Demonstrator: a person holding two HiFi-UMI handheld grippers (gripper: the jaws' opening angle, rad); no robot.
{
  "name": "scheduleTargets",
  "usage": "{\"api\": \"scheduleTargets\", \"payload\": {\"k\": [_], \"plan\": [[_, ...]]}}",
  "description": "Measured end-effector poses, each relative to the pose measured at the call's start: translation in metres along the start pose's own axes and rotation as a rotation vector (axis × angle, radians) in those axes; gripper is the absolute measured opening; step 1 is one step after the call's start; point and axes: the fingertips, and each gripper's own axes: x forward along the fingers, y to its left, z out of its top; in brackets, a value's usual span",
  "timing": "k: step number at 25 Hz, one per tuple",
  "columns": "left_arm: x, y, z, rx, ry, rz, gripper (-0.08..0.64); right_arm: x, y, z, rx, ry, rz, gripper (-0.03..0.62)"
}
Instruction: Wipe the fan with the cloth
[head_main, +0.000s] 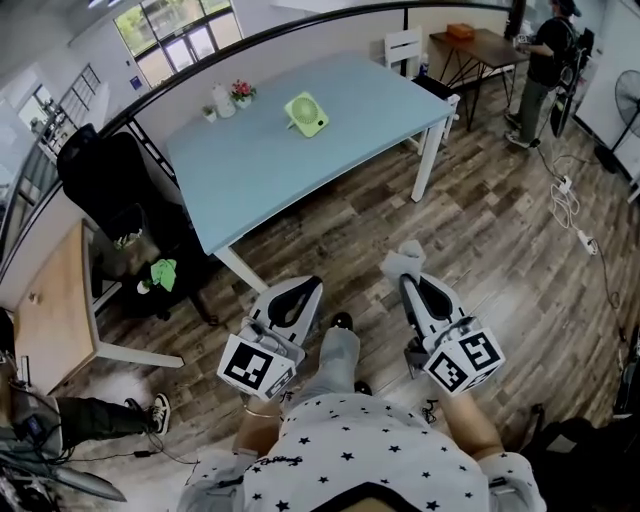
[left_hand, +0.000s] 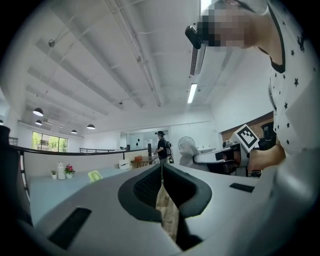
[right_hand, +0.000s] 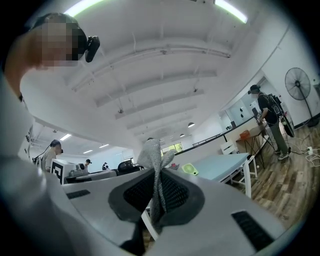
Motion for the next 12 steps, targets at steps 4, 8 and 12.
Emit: {"api": "scheduleTargets", "payload": {"k": [4, 8, 12], "plan": [[0.026, 0.020, -0.008, -0.007, 0.003, -0.013, 0.034, 0.020, -0.018, 0.001, -0.003, 0.004, -0.011, 0.026], [0.056, 0.040, -0.009, -0.006, -0.003, -0.037, 0.034, 0.044, -0.040, 0.005, -0.011, 0.015, -0.028, 0.025], [0.084, 0.066, -0.011, -0.022, -0.002, -0.050, 0.034, 0.074, -0.060, 0.008, -0.008, 0.022, -0.041, 0.026]]}}
